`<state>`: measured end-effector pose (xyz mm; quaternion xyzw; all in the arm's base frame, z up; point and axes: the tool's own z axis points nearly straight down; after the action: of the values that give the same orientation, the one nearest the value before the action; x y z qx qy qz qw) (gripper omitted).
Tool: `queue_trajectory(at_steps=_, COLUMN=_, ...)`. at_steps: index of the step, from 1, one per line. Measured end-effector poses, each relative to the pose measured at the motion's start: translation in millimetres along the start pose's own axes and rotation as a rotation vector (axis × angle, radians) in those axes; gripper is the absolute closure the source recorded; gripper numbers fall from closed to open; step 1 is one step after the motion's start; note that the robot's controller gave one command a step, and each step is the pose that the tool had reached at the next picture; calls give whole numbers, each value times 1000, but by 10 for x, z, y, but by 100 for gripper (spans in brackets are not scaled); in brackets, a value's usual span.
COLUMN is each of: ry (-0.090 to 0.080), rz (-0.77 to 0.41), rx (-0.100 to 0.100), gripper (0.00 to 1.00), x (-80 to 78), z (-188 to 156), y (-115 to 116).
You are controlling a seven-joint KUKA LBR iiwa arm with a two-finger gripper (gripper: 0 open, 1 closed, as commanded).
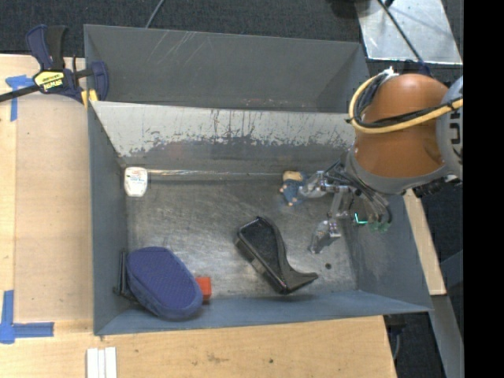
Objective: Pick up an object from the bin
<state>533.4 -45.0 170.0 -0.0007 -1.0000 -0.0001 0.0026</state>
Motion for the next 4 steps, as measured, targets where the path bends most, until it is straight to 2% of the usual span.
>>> queue_trajectory(at_steps=1, ry=-4, rz=165, rx=-2, gripper=0, x=-4, z=256, y=573)
queue_trajectory(at_steps=2, ry=-17, rz=196, rx=-3, gripper=0, x=-116, z=552, y=643)
queue_trajectory(at_steps=3, ry=-31, rz=196, rx=-9, gripper=100, x=-158, z=530, y=672)
queue_trajectory(at_steps=4, ry=-5, rz=177, rx=-1, gripper=100, x=-178, z=361, y=762)
